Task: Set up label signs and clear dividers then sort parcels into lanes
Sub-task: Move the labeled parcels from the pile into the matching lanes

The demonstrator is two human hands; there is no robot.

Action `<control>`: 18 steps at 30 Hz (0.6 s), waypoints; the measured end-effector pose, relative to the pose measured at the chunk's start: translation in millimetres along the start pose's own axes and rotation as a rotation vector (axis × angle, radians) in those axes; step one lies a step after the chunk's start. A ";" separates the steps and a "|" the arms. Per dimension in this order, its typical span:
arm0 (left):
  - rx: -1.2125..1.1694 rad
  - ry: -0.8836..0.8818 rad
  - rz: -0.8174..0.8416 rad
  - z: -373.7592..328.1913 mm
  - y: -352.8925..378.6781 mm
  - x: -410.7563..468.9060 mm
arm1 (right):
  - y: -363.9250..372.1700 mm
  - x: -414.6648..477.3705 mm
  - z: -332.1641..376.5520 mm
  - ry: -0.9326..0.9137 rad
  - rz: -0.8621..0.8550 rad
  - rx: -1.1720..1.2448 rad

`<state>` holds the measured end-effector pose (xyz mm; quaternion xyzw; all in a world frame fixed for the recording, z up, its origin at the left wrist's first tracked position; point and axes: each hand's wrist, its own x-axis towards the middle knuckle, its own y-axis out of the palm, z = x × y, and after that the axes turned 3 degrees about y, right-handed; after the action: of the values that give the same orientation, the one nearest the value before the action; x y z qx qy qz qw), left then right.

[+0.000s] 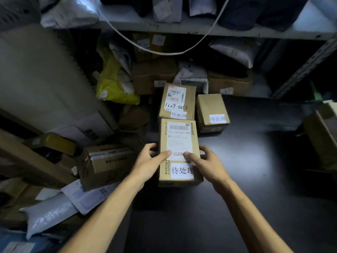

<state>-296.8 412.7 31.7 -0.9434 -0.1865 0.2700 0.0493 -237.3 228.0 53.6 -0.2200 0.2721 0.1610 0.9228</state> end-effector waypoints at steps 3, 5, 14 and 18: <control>-0.030 0.019 0.057 -37.8 9.7 -8.4 | -23.2 -22.4 13.2 -0.018 -0.050 0.076; -0.009 0.081 0.109 -75.6 17.1 -17.9 | -42.8 -40.3 26.9 -0.046 -0.083 0.190; 0.023 0.304 0.312 -188.9 54.4 -82.0 | -135.1 -128.1 72.8 -0.301 -0.341 0.216; 0.019 0.282 0.387 -193.3 77.5 -105.9 | -161.3 -155.1 62.3 -0.342 -0.385 0.206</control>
<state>-252.7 302.4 232.9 -0.9894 0.0091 0.1418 0.0310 -267.3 93.9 240.9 -0.1425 0.0802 -0.0109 0.9865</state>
